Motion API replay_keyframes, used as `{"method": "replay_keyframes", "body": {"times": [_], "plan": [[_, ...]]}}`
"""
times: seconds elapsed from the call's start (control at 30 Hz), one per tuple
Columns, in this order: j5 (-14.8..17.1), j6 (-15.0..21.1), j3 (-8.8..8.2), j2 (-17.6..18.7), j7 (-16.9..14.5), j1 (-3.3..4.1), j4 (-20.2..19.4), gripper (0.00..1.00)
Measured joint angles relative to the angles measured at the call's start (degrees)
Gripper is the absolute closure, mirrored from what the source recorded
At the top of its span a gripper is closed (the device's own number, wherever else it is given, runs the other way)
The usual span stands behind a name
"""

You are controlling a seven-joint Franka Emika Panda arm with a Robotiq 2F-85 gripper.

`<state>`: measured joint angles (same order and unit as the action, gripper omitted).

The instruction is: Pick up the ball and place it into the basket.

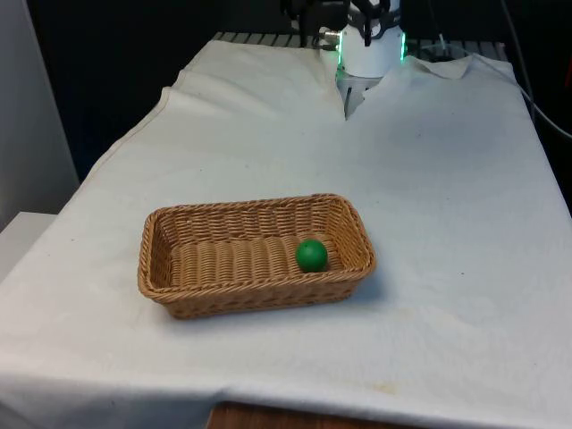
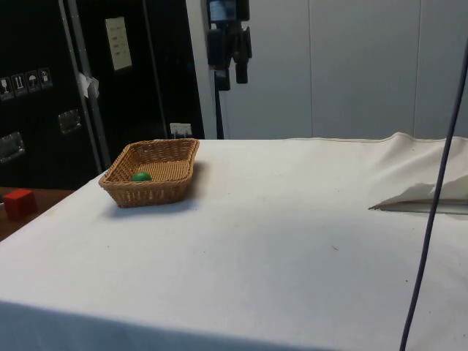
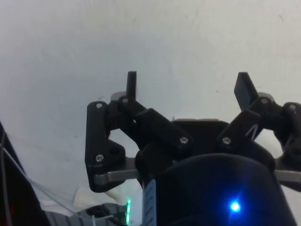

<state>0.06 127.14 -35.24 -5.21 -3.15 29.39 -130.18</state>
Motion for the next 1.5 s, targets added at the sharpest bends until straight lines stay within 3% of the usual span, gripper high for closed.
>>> {"method": "replay_keyframes", "body": {"times": [0.33,0.83,1.5], "plan": [[-5.3,0.2,2.06,-4.1,4.7,0.0,-3.5,0.0],[-10.3,0.2,4.07,-6.1,9.7,0.0,-5.8,0.0],[-10.7,0.2,5.21,-6.2,12.9,-0.06,-6.0,0.0]]}}
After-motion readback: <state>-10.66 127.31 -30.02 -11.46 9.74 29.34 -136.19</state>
